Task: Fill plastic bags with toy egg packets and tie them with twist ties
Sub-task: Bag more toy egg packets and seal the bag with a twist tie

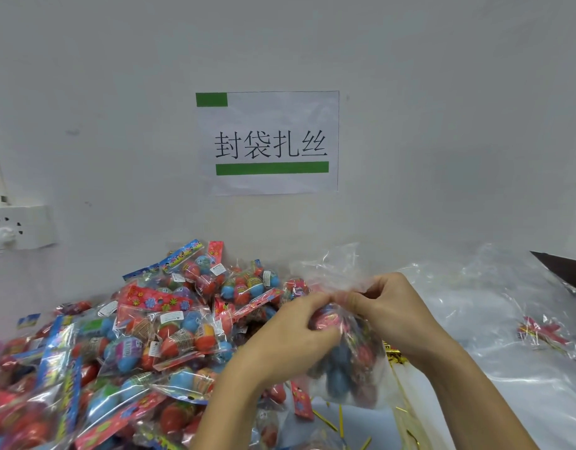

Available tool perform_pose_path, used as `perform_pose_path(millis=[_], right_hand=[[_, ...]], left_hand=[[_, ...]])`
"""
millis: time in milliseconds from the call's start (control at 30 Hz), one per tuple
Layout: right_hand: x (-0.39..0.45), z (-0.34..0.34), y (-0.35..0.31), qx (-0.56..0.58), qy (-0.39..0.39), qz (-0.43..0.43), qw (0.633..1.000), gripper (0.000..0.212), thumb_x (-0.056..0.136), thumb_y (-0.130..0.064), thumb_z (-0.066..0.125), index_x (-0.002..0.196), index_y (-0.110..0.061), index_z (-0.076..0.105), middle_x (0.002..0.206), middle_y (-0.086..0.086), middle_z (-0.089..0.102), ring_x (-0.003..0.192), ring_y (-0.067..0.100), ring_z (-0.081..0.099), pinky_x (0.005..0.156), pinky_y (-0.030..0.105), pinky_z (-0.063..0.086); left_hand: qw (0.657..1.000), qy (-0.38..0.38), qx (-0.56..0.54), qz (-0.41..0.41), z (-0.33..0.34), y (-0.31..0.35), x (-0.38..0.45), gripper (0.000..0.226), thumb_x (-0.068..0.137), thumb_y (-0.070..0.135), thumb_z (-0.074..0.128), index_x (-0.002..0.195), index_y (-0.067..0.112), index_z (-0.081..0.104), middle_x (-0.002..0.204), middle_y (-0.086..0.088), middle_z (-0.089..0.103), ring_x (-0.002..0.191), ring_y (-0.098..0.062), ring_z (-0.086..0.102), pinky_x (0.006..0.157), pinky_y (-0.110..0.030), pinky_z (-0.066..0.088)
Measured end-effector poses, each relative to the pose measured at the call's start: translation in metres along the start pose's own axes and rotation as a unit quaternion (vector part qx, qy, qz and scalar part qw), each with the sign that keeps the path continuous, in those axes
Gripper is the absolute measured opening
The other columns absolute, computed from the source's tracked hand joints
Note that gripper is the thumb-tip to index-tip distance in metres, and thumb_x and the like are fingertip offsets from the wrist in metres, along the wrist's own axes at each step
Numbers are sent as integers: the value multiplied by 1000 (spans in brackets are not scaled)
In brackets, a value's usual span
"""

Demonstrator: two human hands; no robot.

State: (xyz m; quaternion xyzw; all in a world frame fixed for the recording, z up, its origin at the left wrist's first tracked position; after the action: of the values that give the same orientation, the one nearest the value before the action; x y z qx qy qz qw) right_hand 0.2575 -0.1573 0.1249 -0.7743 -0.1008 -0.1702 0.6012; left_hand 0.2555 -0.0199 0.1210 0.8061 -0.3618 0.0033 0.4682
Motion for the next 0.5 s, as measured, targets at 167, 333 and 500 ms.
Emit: perform_pose_path(millis=[167,333,500], right_hand=[[0,4,-4,10,-6,-15,1000,17,91,-12,71,85,2,78,93,34,70,93,54,65,81,62,52],[2,5,-4,18,-11,-31,999,26,95,-13,67,92,13,71,99,41,66,101,62,55,76,59,52],[3,9,-3,-12,-23,-39,999,15,93,-10,68,88,-1,79,89,27,74,76,48,65,66,40,46]], left_hand=[[996,78,-46,21,-4,6,7,37,91,43,45,93,21,75,84,2,69,82,-7,60,81,-38,48],[978,141,-151,29,-9,0,11,29,100,25,58,86,13,80,83,3,75,80,-9,68,76,-20,52],[958,140,-249,-13,-9,-8,8,18,95,15,64,94,16,82,99,-3,78,100,-13,73,80,-18,55]])
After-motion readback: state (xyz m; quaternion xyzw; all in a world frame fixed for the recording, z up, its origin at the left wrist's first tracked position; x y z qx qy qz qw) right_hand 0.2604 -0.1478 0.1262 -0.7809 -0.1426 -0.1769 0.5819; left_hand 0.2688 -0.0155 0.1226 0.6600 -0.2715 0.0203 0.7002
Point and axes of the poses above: each hand's wrist, its own x-axis towards the middle knuckle, its own z-axis out of the palm, y = z × x, the point moved 7 cm from there along x, towards the middle knuckle
